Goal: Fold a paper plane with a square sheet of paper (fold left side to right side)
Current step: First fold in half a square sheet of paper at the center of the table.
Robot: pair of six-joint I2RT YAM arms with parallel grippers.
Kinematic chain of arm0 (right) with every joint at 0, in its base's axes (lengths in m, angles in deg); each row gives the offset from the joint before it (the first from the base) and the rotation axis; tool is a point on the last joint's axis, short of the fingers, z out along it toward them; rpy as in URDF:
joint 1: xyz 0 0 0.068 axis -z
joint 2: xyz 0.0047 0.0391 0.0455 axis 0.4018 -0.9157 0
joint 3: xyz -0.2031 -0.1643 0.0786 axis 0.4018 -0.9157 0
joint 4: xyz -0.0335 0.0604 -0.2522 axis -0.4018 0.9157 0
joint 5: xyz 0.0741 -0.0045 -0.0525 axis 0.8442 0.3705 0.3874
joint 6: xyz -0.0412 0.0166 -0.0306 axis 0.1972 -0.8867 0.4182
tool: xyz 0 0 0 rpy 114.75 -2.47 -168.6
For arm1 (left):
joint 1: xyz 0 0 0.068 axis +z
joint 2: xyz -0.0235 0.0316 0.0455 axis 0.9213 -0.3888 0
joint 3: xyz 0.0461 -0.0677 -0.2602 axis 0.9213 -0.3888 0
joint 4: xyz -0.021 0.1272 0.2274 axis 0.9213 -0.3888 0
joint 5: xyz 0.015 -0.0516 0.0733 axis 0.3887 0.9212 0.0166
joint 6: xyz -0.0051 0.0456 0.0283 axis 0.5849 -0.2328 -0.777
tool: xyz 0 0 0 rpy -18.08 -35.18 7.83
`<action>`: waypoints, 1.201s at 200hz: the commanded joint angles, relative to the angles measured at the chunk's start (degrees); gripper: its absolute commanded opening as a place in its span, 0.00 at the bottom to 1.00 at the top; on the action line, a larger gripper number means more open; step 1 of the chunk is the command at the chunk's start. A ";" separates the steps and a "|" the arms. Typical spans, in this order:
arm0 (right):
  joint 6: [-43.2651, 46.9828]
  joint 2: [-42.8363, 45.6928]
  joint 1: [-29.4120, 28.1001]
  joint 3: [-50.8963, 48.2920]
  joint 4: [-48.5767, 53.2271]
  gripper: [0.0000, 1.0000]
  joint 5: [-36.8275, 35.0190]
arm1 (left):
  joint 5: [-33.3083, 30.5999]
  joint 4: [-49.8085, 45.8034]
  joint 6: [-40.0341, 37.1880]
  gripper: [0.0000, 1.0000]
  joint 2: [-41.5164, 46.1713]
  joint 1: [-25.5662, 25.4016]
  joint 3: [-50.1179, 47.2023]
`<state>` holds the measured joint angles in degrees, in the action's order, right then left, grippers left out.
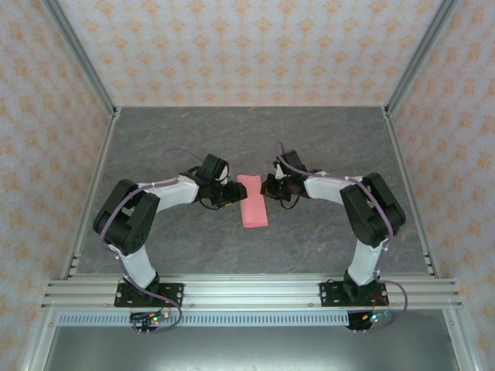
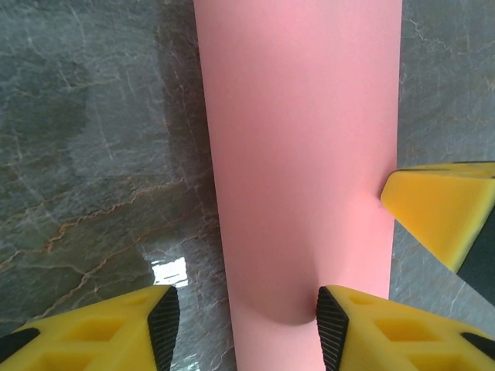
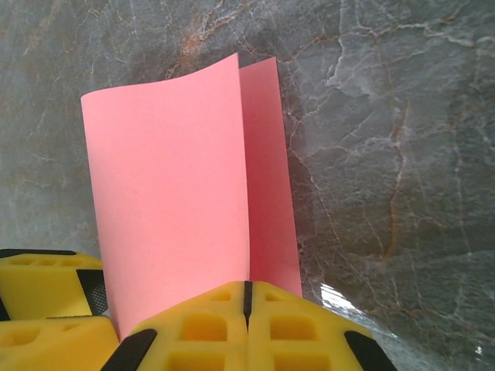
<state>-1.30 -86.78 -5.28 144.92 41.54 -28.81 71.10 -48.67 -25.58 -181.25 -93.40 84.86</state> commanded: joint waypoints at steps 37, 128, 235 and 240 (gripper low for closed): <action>1.14 -0.80 -0.32 1.35 1.38 0.04 -1.76 | -1.50 -1.79 0.22 0.44 -2.54 -1.32 3.15; 2.06 6.60 -0.34 0.47 4.79 0.39 -8.38 | -3.36 -3.72 0.39 0.42 -4.92 -1.54 3.86; 3.57 10.76 -0.32 -0.95 9.18 0.45 -13.45 | -3.52 -5.48 0.31 0.42 -7.12 -2.05 5.33; 3.51 10.72 -0.32 -0.92 9.17 0.45 -13.43 | -3.52 -5.71 0.22 0.42 -7.31 -2.18 5.50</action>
<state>1.28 -77.20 -5.28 144.52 49.28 -40.68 69.99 -52.15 -25.53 -185.95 -94.78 89.17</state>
